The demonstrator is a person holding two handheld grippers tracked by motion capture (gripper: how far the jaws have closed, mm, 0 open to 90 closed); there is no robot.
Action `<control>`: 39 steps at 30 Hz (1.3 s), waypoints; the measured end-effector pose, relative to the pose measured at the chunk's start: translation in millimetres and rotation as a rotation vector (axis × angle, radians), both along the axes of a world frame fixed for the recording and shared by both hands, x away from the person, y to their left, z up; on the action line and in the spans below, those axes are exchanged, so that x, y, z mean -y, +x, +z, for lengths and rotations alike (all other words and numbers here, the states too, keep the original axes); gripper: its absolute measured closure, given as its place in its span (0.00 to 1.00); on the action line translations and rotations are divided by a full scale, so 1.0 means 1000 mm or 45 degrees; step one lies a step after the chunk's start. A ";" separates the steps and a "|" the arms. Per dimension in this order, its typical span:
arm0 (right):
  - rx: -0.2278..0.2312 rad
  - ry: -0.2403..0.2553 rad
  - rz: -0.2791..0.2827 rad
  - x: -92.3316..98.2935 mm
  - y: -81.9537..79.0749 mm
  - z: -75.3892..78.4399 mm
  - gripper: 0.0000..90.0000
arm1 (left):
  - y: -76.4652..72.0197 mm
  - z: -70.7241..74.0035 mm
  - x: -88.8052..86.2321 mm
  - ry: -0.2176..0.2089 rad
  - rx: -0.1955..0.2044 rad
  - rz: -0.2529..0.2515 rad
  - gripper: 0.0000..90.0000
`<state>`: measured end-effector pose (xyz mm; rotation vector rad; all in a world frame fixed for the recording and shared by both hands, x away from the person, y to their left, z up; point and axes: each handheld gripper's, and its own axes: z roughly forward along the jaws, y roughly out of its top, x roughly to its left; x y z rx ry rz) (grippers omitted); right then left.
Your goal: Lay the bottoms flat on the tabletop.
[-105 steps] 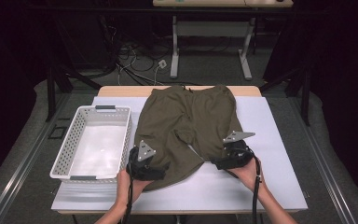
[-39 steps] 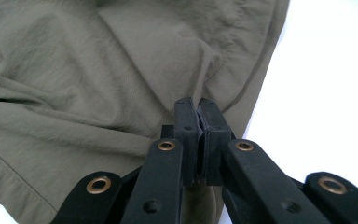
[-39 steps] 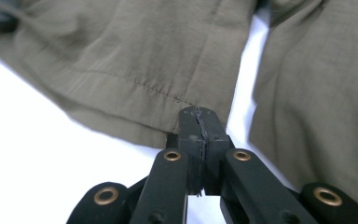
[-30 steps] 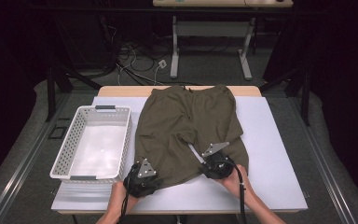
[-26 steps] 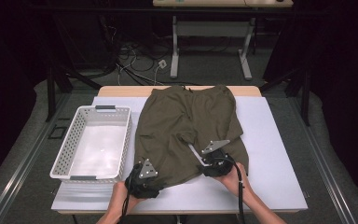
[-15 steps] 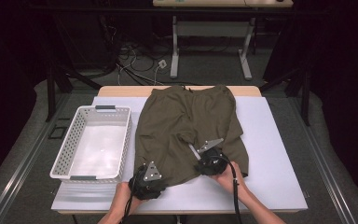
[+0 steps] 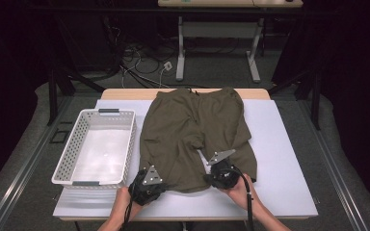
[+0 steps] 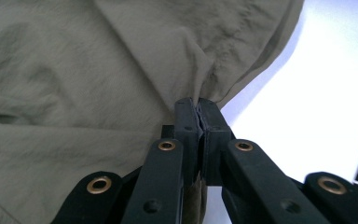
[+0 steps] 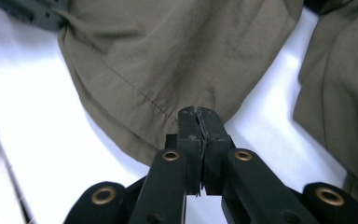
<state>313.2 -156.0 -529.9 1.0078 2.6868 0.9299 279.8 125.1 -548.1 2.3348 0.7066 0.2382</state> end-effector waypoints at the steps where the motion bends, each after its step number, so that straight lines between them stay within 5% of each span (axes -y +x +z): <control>1: -0.011 -0.002 0.001 0.001 -0.003 0.002 0.99 | -0.001 0.002 -0.001 0.010 -0.009 -0.010 0.97; 6: -0.036 -0.003 0.051 0.005 -0.012 0.007 0.97 | -0.005 0.001 -0.005 0.017 -0.012 -0.016 0.97; 9: -0.030 0.023 0.018 0.007 -0.007 0.007 0.77 | -0.004 0.001 -0.003 0.039 -0.020 -0.025 0.92; 14: 0.000 0.061 -0.086 0.010 0.009 0.000 0.58 | -0.002 0.000 0.003 0.060 -0.018 -0.009 0.51; 17: -0.017 0.052 -0.100 0.005 0.017 -0.005 0.57 | -0.002 -0.002 0.008 0.101 -0.001 -0.019 0.42; 22: -0.027 0.011 -0.115 -0.004 0.028 -0.015 0.62 | -0.002 -0.003 0.009 0.070 0.006 -0.047 0.55; 31: 0.043 -0.015 -0.175 -0.003 0.028 -0.018 0.87 | 0.002 -0.005 0.004 0.017 0.001 -0.029 0.81; 39: 0.038 0.033 -0.179 -0.005 0.024 -0.019 1.00 | 0.001 -0.004 0.003 0.007 0.009 -0.017 0.95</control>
